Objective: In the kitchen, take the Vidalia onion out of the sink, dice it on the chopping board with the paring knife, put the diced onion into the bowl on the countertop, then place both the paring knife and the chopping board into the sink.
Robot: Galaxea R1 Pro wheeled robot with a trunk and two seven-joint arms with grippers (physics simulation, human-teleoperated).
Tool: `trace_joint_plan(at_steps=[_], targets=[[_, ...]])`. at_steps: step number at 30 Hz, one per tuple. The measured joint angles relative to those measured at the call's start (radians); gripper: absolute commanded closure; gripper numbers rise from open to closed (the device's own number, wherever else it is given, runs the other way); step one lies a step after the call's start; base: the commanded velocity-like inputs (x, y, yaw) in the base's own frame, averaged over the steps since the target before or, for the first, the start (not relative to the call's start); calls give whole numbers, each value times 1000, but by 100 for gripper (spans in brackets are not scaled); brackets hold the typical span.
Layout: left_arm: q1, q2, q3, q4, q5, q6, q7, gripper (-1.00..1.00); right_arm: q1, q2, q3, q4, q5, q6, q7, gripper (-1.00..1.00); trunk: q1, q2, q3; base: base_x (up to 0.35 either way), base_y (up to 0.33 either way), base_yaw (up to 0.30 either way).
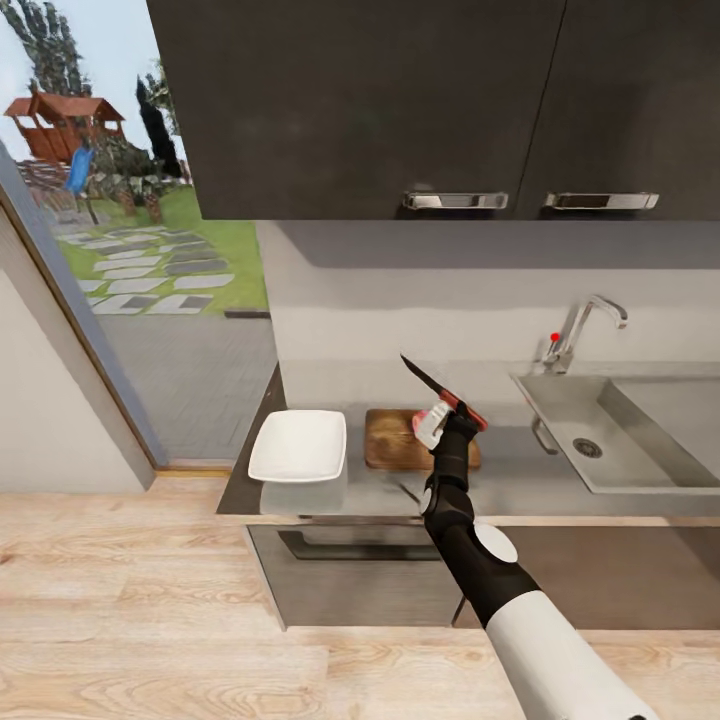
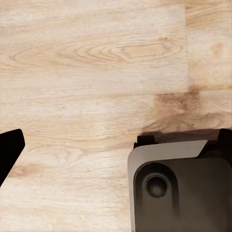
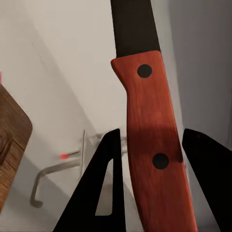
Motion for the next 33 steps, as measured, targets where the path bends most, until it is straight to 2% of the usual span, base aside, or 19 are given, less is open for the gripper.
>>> trace_joint_plan(at_steps=[5,12,18,22,23,24,25,29,33], targets=[[0,0,0,0,0,0,0,-100,0,-6,-4,11,0,0,-33,100,0,0,0,0,0,0],[0,1,0,0,1,0,0,-100,0,-4,-5,11,3,1,-171,100,0,0,0,0,0,0],[0,2,0,0,1,0,0,-100,0,1,-1,13,6,1,-246,100,0,0,0,0,0,0],[0,3,-1,0,1,0,0,-100,0,2,3,85,8,2,-350,100,0,0,0,0,0,0],[0,3,-1,0,1,0,0,-100,0,2,4,108,8,2,-383,100,0,0,0,0,0,0],[0,3,-1,0,1,0,0,-100,0,2,4,144,8,0,-448,100,0,0,0,0,0,0],[0,3,-1,0,0,0,0,-100,0,1,4,151,8,0,-462,100,0,0,0,0,0,0],[0,3,-1,0,1,0,0,-100,0,-5,4,167,6,-2,-467,100,0,0,0,0,0,0],[0,3,-1,0,1,0,0,-100,0,-10,4,168,10,-6,-410,100,0,0,0,0,0,0]])
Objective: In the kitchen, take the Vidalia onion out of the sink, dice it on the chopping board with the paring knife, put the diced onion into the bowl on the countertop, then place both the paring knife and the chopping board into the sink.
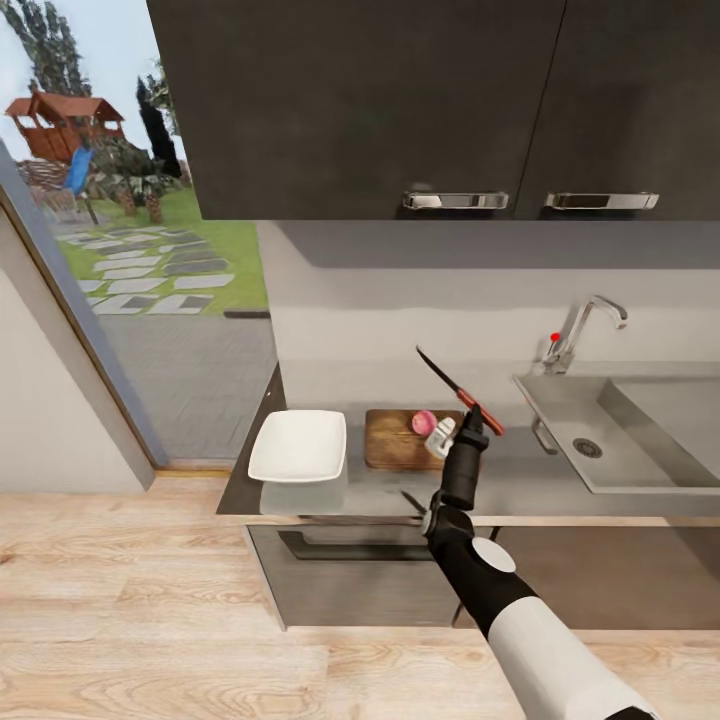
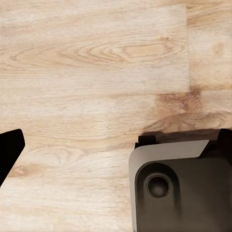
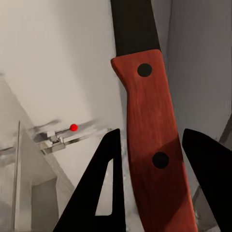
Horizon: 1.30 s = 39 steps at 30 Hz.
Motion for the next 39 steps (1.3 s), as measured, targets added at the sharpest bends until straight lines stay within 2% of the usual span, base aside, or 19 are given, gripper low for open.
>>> trace_joint_plan(at_steps=[3,5,7,9,12,16,30,39], targets=[[0,0,0,0,1,0,0,-100,0,-5,0,-1,1,-28,61,100,0,0,0,0,0,0],[0,0,0,0,0,0,0,-100,0,-12,-1,-3,2,-53,128,100,0,0,0,0,0,0],[0,0,0,0,0,0,0,-100,0,-18,-2,-9,3,-82,232,100,0,0,0,0,0,0],[0,0,0,0,0,0,0,-100,0,-20,-3,-13,3,-94,289,100,0,0,0,0,0,0],[0,0,0,0,0,0,0,-100,0,-23,-3,-21,4,-103,331,100,0,0,0,0,0,0],[0,0,0,0,-1,0,0,-100,0,-24,-3,-28,4,-107,352,100,0,0,0,0,0,0],[0,0,0,0,-1,0,0,-100,0,-25,0,-27,6,-108,355,100,0,0,0,46,0,0],[0,0,0,0,-1,0,0,-100,0,-44,0,-17,2,-108,354,100,0,0,0,7,0,0]])
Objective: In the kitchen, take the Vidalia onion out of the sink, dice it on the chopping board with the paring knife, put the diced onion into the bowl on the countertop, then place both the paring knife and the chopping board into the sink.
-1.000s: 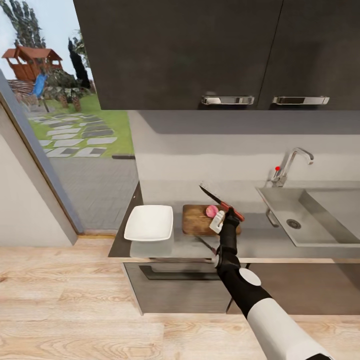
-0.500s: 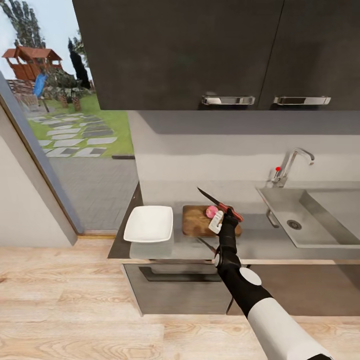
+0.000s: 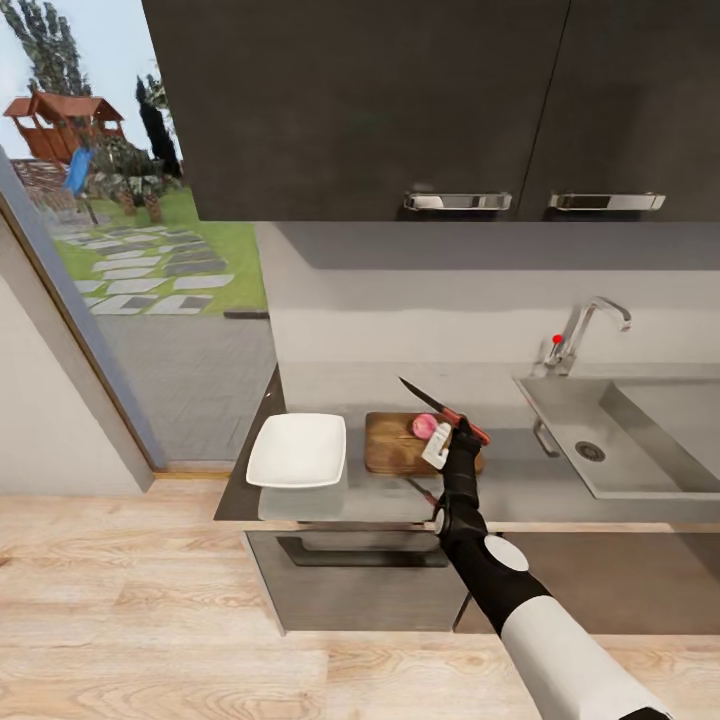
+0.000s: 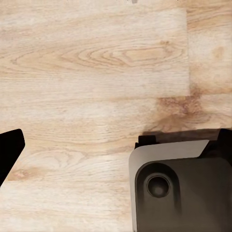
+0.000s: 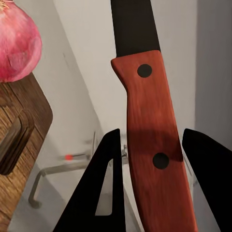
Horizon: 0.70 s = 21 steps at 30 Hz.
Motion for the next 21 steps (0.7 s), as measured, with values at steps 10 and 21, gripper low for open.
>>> trace_joint_plan(at_steps=[10,21], targets=[[0,0,0,0,0,0,0,-100,0,-20,0,3,-1,0,-1,100,0,0,0,147,31,0],[0,0,0,0,0,0,0,-100,0,-22,0,9,-2,0,-2,100,0,0,0,7,1,0]])
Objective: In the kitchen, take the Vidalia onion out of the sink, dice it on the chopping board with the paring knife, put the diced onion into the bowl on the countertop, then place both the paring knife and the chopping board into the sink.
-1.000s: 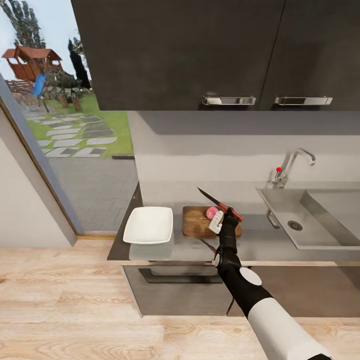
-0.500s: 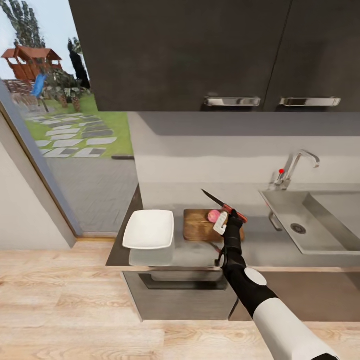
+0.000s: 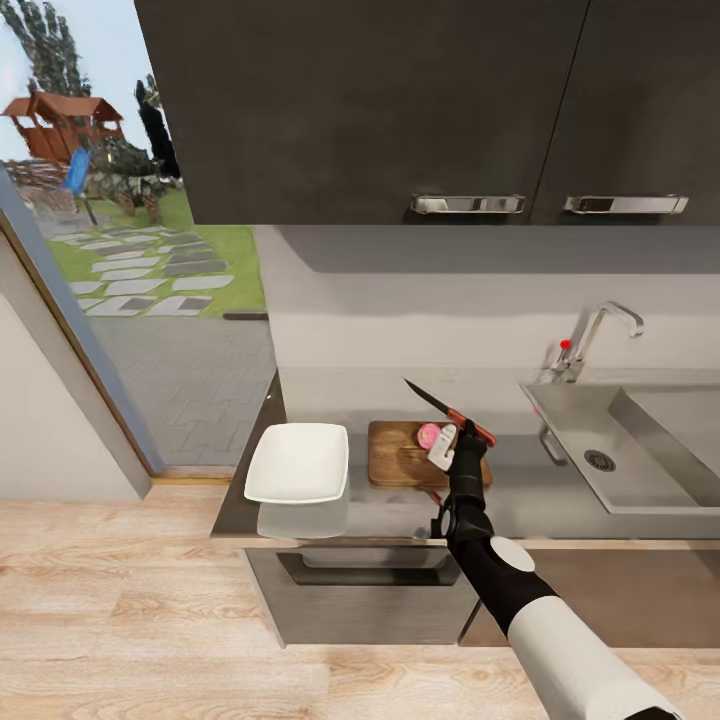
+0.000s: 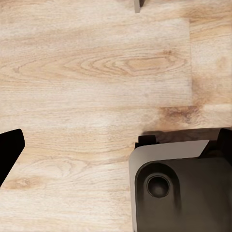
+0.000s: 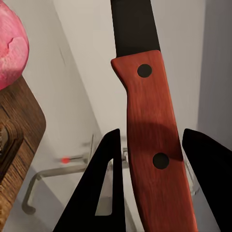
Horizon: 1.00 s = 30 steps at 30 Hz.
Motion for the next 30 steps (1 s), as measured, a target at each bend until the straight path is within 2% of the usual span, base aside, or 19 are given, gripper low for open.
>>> trace_joint_plan(at_steps=[30], targets=[[0,0,0,0,0,-2,0,-100,0,-2,-3,61,-1,-1,-2,100,0,0,0,18,11,0]])
